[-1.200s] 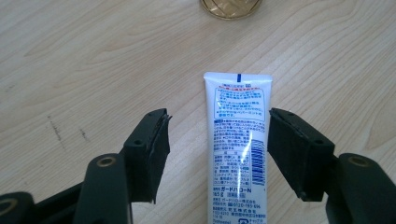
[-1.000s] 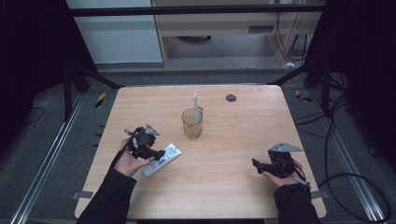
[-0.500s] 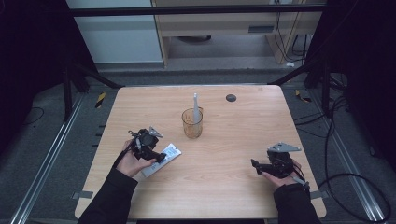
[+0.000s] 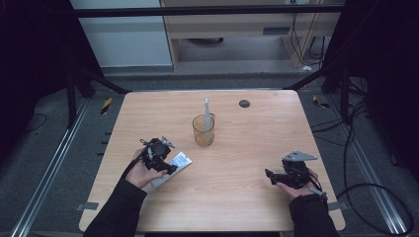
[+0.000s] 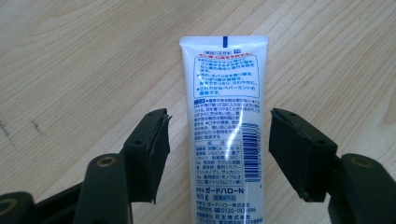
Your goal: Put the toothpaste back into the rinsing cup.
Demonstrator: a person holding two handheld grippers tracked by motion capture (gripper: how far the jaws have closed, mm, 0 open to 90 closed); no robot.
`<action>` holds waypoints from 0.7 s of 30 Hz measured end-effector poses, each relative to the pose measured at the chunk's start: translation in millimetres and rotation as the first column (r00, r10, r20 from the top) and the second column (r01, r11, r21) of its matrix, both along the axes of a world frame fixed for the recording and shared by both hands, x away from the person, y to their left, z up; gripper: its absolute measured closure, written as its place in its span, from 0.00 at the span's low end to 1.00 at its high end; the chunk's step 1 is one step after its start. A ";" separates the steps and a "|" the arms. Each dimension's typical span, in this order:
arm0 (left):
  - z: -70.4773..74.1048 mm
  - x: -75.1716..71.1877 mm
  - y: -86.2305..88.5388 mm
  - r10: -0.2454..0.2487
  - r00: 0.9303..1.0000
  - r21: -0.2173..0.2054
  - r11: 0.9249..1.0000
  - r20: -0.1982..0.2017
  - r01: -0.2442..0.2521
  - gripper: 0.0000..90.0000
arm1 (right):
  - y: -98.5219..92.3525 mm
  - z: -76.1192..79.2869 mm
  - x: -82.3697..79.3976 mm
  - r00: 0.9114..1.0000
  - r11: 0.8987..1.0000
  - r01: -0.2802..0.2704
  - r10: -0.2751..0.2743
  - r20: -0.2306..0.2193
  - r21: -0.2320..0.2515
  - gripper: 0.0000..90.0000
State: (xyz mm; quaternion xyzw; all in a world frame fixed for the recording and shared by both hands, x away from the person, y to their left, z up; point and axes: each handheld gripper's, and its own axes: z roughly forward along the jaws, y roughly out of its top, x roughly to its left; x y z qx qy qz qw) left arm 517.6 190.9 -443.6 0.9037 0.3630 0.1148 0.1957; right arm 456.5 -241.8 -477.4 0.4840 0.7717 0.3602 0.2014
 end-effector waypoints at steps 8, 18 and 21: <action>-5.2 2.4 -3.6 -0.008 1.000 0.017 1.000 -0.019 0.008 0.41 | 0.6 -0.5 0.6 1.000 1.000 -0.003 0.003 -0.010 0.002 0.26; -13.7 5.2 -5.8 -0.004 0.999 0.032 0.999 -0.044 0.005 0.42 | 1.9 -1.1 1.1 1.000 1.000 -0.008 0.008 -0.012 -0.002 0.26; -15.3 6.1 -6.1 -0.006 0.999 0.039 0.999 -0.051 0.008 0.42 | 1.8 -1.6 1.4 1.000 1.000 -0.010 0.010 -0.010 -0.007 0.26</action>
